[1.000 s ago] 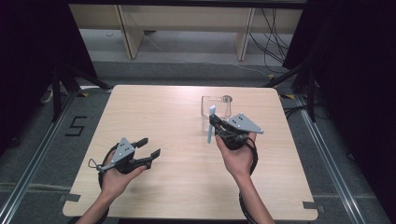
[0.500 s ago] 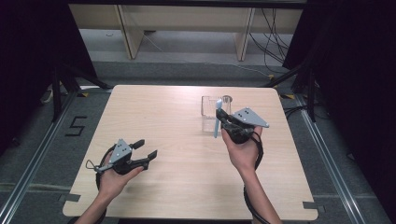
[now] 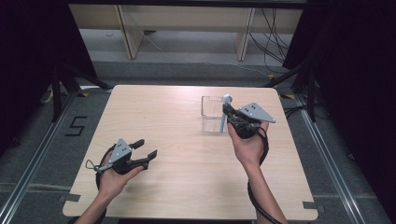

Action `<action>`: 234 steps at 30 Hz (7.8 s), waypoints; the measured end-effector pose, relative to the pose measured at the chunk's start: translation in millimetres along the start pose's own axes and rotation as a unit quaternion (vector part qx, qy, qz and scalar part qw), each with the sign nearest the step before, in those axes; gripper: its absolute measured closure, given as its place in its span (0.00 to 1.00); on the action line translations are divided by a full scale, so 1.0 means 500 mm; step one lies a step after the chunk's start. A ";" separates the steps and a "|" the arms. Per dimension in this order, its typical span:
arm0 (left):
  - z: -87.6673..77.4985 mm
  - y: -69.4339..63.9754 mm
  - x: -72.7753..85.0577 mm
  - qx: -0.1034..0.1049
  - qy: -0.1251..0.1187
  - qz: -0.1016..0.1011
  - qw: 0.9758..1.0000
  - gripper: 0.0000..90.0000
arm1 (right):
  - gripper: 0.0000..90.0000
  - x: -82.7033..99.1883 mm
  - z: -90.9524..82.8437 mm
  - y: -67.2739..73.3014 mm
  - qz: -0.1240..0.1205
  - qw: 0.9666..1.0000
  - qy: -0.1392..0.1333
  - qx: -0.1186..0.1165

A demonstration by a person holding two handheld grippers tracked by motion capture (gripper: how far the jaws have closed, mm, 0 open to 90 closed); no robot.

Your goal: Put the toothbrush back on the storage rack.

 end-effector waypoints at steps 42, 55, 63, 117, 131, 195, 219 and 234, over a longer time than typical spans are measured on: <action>-0.002 0.004 0.005 -0.002 0.001 -0.002 1.000 0.33 | 0.96 -0.061 0.051 -0.068 -0.004 0.999 -0.019 0.046; -0.002 0.004 0.005 -0.002 0.001 -0.002 1.000 0.33 | 0.96 -0.060 0.062 -0.083 0.001 0.998 -0.025 0.056; -0.001 0.004 0.005 0.000 -0.007 -0.004 1.000 0.33 | 0.96 -0.051 0.073 -0.091 0.006 0.998 -0.021 0.054; 0.001 0.005 0.009 0.001 -0.004 -0.007 1.000 0.33 | 0.96 0.018 0.096 -0.103 0.030 0.997 0.018 0.066; 0.000 0.006 0.012 -0.001 -0.004 -0.009 1.000 0.33 | 0.96 0.036 0.101 -0.105 0.027 0.997 0.023 0.066; 0.003 0.003 0.019 -0.001 0.006 -0.008 1.000 0.33 | 0.96 0.108 0.115 -0.100 0.037 0.996 0.050 0.068; 0.004 0.003 0.020 -0.001 0.008 -0.008 1.000 0.33 | 0.94 0.119 0.115 -0.100 0.045 0.995 0.053 0.075; 0.004 0.003 0.021 -0.002 0.008 -0.009 1.000 0.33 | 0.89 0.120 0.115 -0.110 0.042 0.995 0.051 0.072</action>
Point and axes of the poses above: each handheld gripper's, and its own axes: z roughly forward along the jaws, x roughly out of its underside, y roughly to its left, the point moved 2 cm from there along z, roughly forward along the jaws, and after that the axes turned 4 degrees about -x, right-handed, at the moved point
